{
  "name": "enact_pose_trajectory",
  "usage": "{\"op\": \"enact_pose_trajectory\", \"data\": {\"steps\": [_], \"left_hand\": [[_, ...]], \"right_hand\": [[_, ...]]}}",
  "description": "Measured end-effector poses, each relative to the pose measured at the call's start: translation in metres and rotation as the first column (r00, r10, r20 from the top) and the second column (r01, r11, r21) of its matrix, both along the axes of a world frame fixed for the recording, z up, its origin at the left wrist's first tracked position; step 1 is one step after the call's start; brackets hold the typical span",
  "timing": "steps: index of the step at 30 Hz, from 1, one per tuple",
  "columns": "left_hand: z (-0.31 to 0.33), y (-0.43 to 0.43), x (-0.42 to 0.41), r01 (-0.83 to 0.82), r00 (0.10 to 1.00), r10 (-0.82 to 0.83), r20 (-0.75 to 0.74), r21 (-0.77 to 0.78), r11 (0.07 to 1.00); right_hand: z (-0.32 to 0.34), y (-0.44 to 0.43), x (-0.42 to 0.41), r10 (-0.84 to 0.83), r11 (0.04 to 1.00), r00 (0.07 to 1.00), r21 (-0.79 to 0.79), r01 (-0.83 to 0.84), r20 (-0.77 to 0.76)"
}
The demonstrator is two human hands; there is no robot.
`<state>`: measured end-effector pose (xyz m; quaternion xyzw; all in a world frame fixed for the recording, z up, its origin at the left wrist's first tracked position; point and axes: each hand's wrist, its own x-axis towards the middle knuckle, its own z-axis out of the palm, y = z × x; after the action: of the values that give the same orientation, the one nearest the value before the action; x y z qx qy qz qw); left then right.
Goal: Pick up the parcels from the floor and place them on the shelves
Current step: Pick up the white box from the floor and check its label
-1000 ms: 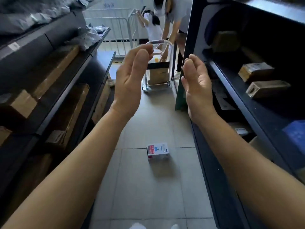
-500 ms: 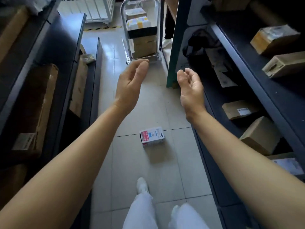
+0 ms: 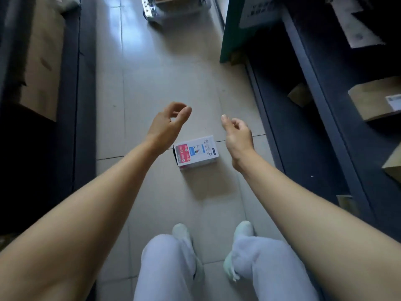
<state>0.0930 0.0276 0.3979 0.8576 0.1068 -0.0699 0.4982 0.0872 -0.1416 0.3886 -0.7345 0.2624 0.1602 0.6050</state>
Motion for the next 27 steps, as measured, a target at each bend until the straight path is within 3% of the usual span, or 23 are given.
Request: {"op": "enact_pose_trajectory", "data": {"steps": [6, 11, 22, 27], "left_hand": [[-0.165, 0.003, 0.01, 0.088, 0.978, -0.064, -0.2, 0.112, 0.99], [-0.255, 0.007, 0.028, 0.133, 0.952, -0.067, -0.297, 0.207, 0.969], [-0.362, 0.004, 0.087, 0.355, 0.879, -0.169, -0.446, 0.376, 0.856], [-0.381, 0.007, 0.095, 0.335, 0.829, -0.16, -0.536, 0.246, 0.91]], "right_hand": [[-0.149, -0.004, 0.01, -0.044, 0.999, 0.97, 0.019, 0.05, -0.239], [-0.238, 0.002, 0.017, -0.099, 0.982, 0.915, 0.112, 0.154, -0.39], [-0.341, 0.04, 0.047, -0.018, 0.914, 0.837, 0.33, 0.235, -0.547], [-0.361, 0.038, 0.059, -0.039, 0.901, 0.82, 0.335, 0.276, -0.571]]}}
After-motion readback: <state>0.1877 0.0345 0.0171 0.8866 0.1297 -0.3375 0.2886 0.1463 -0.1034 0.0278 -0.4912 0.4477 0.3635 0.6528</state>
